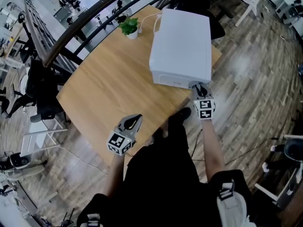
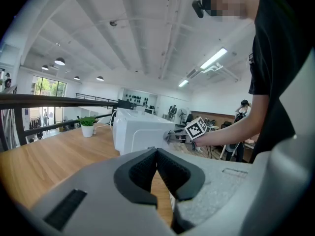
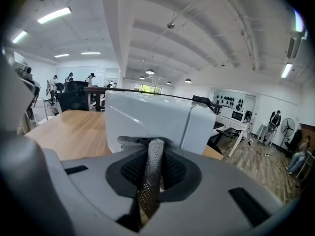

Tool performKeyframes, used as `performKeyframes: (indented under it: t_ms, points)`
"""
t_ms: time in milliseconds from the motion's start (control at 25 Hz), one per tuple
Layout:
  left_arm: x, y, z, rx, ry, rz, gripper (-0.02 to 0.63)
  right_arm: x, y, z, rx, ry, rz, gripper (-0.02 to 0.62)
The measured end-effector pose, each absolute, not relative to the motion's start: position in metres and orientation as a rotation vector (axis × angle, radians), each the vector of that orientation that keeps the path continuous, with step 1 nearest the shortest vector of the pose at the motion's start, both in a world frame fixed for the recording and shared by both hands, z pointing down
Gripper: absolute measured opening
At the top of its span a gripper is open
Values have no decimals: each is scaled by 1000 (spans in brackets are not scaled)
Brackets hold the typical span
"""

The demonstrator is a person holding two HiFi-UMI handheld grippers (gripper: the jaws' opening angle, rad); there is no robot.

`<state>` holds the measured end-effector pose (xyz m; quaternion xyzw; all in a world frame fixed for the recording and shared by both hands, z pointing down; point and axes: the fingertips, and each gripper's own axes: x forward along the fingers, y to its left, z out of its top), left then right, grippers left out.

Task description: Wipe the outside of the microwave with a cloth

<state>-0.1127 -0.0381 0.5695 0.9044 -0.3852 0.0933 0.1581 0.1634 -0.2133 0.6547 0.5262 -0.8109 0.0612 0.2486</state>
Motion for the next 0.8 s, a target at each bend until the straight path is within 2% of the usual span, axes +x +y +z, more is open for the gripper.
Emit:
performKeyframes:
  t_ms: [320,800]
  points:
    - [-117,-31,572,2559,-1136,267,3,137,-216,658,1372,-2255,166,38]
    - [-141,-18,570,2510,-1231,244,3,51,-227,661,1206,-2374,162,37]
